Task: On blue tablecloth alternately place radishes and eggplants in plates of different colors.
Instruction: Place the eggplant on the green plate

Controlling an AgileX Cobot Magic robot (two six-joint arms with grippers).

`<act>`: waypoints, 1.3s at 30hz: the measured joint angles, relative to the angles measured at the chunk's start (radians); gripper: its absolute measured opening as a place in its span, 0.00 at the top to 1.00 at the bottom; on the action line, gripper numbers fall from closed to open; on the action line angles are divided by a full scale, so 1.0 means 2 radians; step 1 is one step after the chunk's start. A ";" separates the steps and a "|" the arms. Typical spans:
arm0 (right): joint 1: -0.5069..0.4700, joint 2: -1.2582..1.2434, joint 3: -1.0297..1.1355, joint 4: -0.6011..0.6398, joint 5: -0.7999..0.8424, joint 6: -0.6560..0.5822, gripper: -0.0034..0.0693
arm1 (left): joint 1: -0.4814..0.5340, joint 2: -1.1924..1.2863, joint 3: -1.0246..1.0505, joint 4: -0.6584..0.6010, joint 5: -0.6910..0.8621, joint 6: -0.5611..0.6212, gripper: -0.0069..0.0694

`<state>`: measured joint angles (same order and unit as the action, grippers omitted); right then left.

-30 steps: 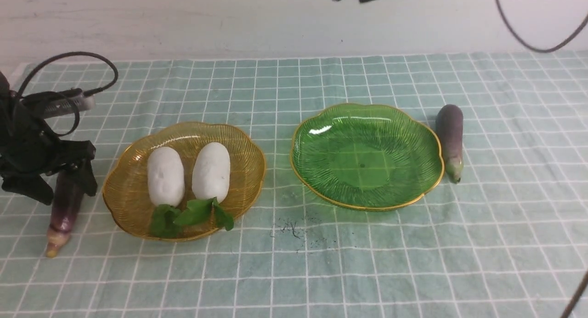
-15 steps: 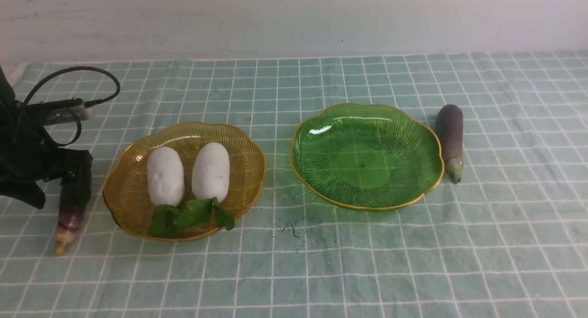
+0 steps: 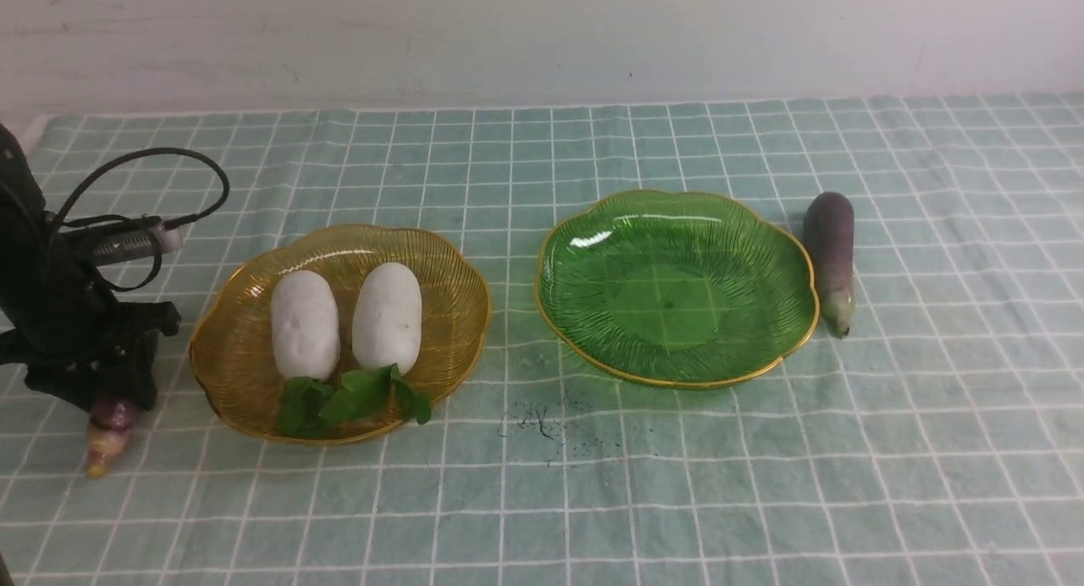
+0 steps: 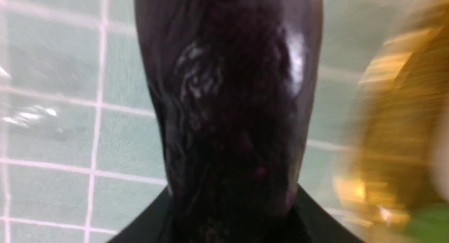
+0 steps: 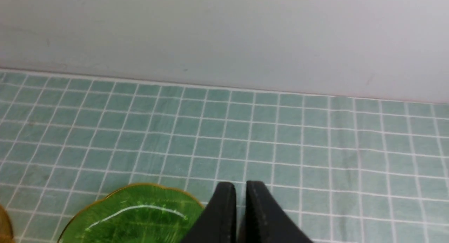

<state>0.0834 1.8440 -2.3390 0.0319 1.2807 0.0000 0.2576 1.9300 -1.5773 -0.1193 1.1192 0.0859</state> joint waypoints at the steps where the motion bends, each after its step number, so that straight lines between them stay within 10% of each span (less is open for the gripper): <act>1: -0.018 -0.002 0.005 0.003 -0.002 0.004 0.93 | -0.010 -0.026 0.000 -0.019 -0.008 0.004 0.55; 11: -0.085 0.064 0.074 0.079 -0.003 0.000 0.87 | -0.211 -0.079 -0.011 -0.144 -0.067 0.016 0.55; 19: -0.085 0.184 0.078 0.144 -0.009 -0.011 0.49 | -0.348 0.033 -0.084 -0.146 -0.154 0.015 0.55; 26: -0.085 0.254 0.078 0.171 -0.015 -0.014 0.20 | -0.370 0.127 -0.152 -0.145 -0.169 -0.022 0.55; 39: -0.060 0.315 0.078 0.187 -0.035 -0.039 0.22 | -0.369 0.166 -0.176 -0.133 -0.138 -0.052 0.14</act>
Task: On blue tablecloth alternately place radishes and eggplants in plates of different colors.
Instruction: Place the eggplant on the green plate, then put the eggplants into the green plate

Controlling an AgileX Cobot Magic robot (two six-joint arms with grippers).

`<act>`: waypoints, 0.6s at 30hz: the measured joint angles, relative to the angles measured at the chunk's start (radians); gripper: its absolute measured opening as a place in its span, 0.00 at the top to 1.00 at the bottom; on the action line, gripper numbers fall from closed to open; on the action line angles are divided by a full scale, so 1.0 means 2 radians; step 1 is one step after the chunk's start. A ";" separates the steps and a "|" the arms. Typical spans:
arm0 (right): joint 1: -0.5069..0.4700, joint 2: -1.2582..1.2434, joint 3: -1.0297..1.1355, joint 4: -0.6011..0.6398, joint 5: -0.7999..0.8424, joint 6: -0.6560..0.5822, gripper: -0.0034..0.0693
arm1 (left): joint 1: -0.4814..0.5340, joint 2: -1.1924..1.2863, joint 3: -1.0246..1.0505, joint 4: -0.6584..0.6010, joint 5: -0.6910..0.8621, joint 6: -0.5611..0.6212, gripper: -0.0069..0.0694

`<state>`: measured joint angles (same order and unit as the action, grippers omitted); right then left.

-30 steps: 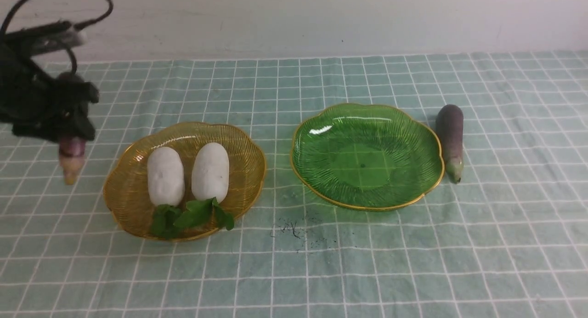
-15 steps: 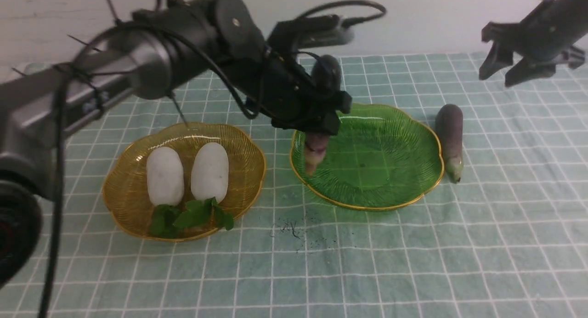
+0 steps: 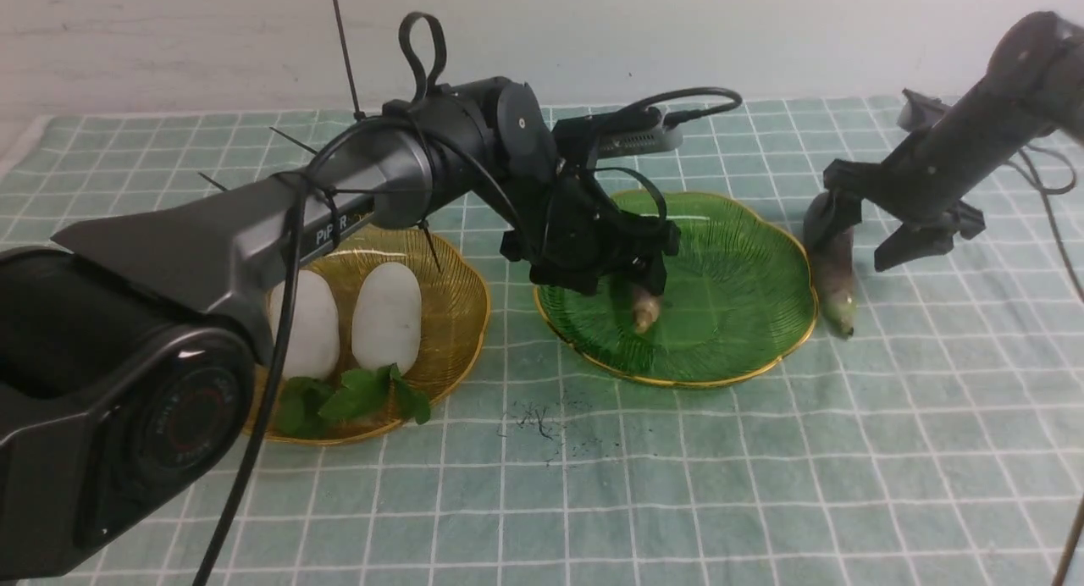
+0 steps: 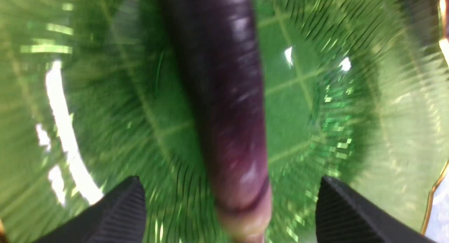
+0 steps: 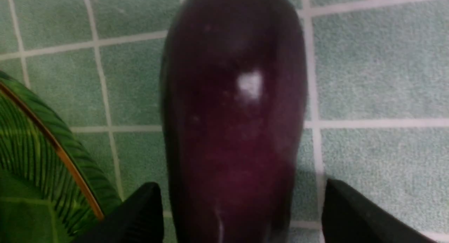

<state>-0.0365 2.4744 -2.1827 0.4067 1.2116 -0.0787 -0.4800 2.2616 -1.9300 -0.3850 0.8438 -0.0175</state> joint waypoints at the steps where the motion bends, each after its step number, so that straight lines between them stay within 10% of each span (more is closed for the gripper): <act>1: 0.000 0.000 0.000 0.000 -0.001 0.000 0.27 | 0.002 -0.003 0.000 0.001 0.009 -0.002 0.16; 4: 0.001 0.000 -0.003 -0.009 0.006 0.001 0.50 | 0.011 -0.021 0.000 0.012 0.038 -0.004 0.32; 11: -0.021 -0.033 -0.044 -0.020 0.013 0.019 0.49 | 0.045 -0.118 0.000 0.076 0.113 0.002 0.87; 18: -0.002 -0.134 -0.037 0.000 0.013 0.022 0.49 | 0.049 -0.209 0.000 0.130 0.173 0.009 0.92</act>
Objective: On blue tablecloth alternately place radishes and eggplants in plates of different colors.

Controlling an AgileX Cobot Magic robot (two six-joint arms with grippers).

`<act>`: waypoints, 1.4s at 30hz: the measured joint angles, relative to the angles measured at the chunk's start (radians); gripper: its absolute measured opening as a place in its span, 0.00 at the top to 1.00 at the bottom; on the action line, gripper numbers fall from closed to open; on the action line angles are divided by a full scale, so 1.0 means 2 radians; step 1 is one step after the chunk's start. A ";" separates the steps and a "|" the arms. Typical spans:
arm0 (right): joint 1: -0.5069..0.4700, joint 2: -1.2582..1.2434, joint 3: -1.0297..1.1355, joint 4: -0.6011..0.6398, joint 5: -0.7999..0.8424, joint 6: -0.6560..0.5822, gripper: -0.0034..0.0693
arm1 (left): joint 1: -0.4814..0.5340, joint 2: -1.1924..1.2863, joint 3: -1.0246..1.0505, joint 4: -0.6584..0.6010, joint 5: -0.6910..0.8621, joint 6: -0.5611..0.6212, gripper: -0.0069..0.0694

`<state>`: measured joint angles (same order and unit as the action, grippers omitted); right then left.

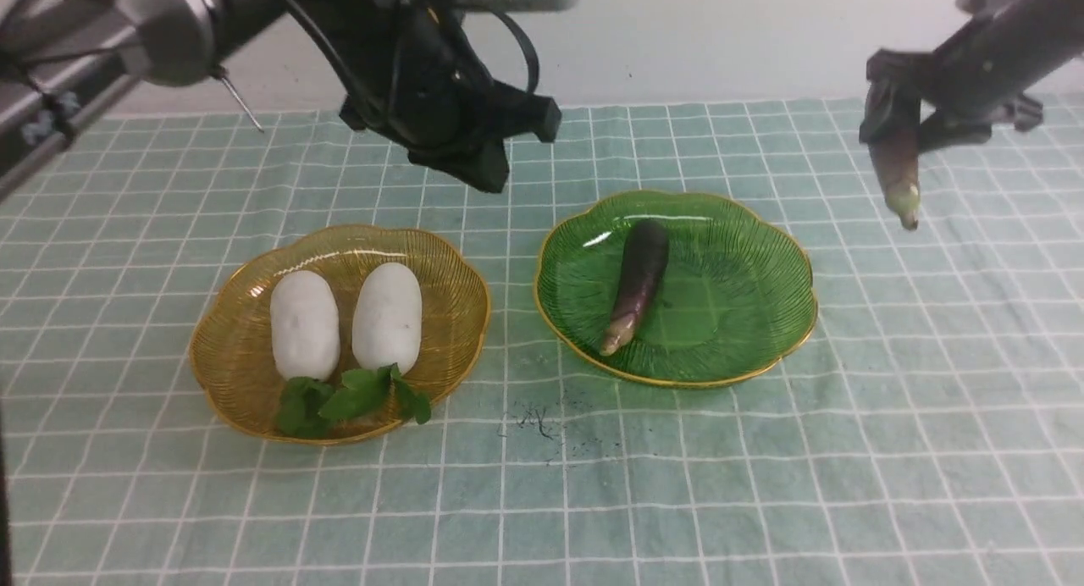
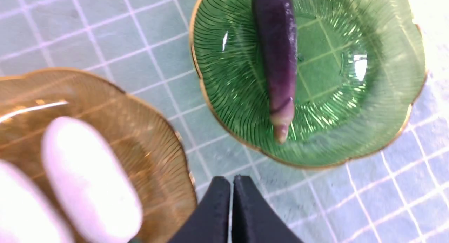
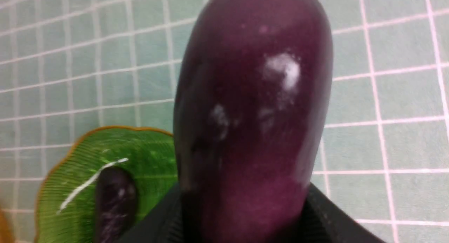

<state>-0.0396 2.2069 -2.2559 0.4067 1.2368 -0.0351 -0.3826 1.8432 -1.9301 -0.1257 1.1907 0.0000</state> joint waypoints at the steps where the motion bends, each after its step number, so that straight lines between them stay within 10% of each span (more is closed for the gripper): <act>1: 0.008 -0.007 0.004 0.002 0.000 0.000 0.49 | 0.000 -0.014 0.003 0.008 0.007 0.000 0.92; 12: 0.077 0.035 0.051 0.006 0.007 0.005 0.47 | 0.000 -0.182 0.146 0.015 -0.003 0.010 0.92; 23: 0.094 0.056 0.052 0.008 0.004 0.022 0.11 | 0.000 -0.418 0.390 -0.014 -0.069 0.010 0.92; 28: 0.094 -0.045 0.096 0.006 0.003 0.006 0.30 | 0.000 -0.492 0.462 -0.016 -0.097 0.006 0.92; 34: 0.094 -0.296 0.239 -0.034 0.004 -0.032 0.87 | 0.000 -0.561 0.521 -0.017 -0.157 -0.009 0.92; 42: 0.094 -0.674 0.576 -0.063 -0.281 -0.083 0.97 | 0.000 -0.566 0.546 -0.018 -0.210 -0.009 0.92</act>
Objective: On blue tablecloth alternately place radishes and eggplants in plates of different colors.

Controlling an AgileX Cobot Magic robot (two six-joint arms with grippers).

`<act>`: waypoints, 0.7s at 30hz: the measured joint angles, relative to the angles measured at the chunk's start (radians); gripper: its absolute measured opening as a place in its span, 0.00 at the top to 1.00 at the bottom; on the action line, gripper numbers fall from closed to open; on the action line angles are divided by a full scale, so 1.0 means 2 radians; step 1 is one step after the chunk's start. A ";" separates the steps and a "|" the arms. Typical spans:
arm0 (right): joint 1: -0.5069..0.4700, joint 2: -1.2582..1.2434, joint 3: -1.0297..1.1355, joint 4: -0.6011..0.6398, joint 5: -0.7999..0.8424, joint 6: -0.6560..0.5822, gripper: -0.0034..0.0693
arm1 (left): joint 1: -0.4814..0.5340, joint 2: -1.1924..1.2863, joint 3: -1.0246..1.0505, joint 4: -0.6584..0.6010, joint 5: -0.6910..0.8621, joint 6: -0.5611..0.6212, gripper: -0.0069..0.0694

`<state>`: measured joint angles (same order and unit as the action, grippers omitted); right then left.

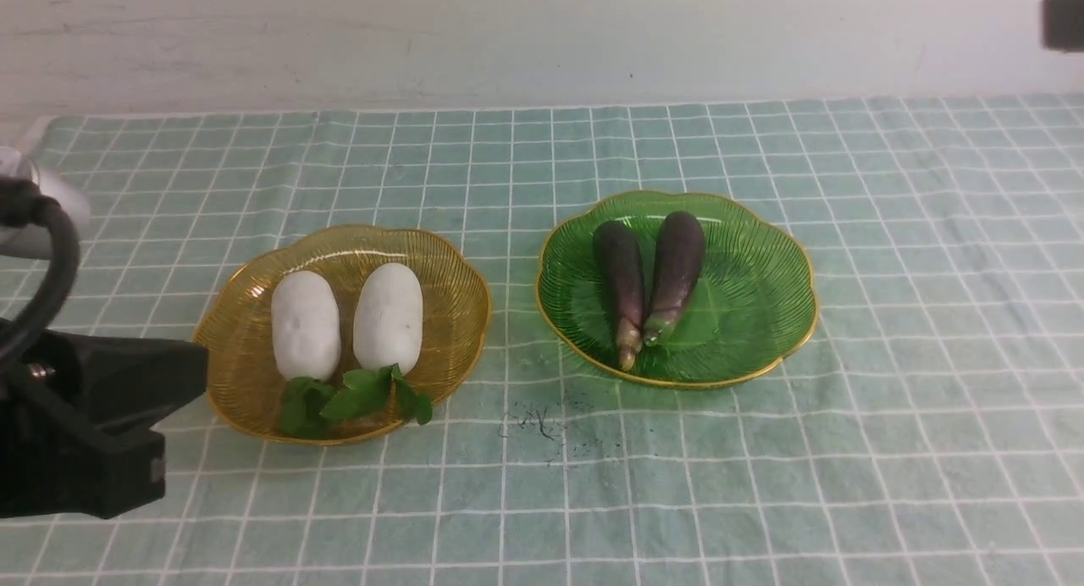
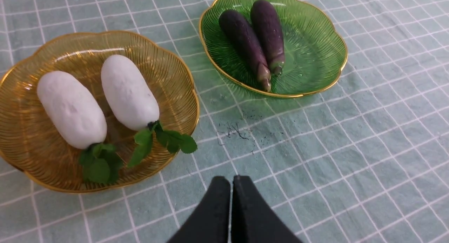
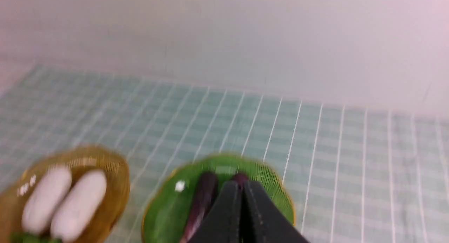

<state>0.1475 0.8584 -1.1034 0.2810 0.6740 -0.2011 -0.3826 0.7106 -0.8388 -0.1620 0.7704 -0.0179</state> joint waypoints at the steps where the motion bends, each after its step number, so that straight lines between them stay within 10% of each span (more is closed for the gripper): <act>1: 0.000 -0.050 0.062 0.000 -0.062 -0.001 0.97 | 0.000 0.000 0.000 0.000 -0.003 0.000 0.92; 6: 0.000 -0.247 0.241 0.004 -0.235 -0.002 0.97 | 0.000 0.000 0.000 0.000 -0.018 0.001 0.92; 21: 0.000 -0.437 0.365 0.017 -0.276 -0.007 0.97 | 0.000 -0.071 0.039 -0.002 -0.073 0.045 0.92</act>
<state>0.1466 -0.0166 -0.3740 0.3142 0.1219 -0.2149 -0.3826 0.5692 -0.7605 -0.1659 0.6240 0.0719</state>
